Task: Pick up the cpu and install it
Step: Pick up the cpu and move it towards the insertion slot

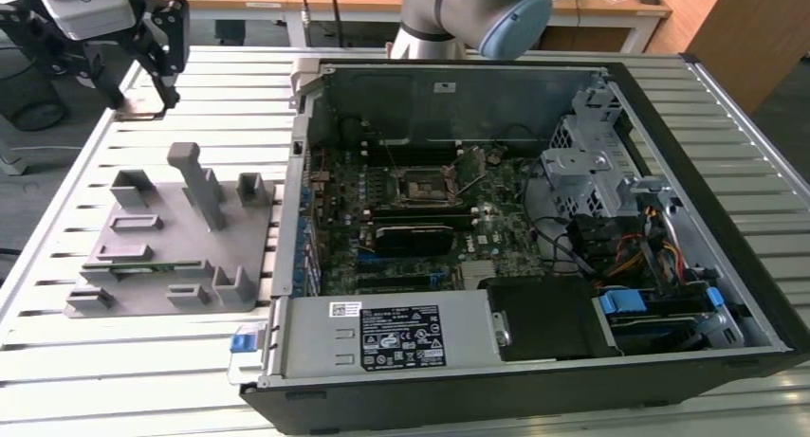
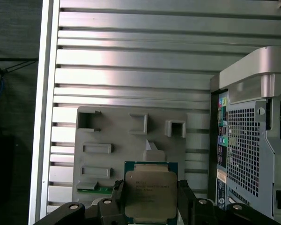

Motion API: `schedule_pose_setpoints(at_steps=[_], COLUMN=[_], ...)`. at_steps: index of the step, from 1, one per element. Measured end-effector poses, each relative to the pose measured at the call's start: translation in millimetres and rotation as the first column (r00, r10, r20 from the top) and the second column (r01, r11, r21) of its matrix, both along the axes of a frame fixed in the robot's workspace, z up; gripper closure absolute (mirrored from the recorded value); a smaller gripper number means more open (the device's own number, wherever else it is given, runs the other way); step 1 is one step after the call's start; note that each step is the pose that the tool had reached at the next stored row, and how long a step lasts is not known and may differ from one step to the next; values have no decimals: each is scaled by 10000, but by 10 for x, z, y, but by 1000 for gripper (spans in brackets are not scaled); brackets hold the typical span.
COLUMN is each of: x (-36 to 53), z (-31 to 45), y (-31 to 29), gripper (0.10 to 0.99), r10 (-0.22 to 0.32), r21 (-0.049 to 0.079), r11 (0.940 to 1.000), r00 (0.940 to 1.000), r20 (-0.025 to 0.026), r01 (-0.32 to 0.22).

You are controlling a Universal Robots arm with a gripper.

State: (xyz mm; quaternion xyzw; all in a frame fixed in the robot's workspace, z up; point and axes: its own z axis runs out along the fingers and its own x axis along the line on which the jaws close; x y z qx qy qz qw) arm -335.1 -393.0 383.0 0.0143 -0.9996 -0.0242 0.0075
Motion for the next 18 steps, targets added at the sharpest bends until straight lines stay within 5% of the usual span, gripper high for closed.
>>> schedule_pose_setpoints(at_steps=[18], x=[181], z=[0], y=[0], gripper=[549], r10=[0], r21=[0], r11=[10000], r00=[10000], r20=[0], r01=[0])
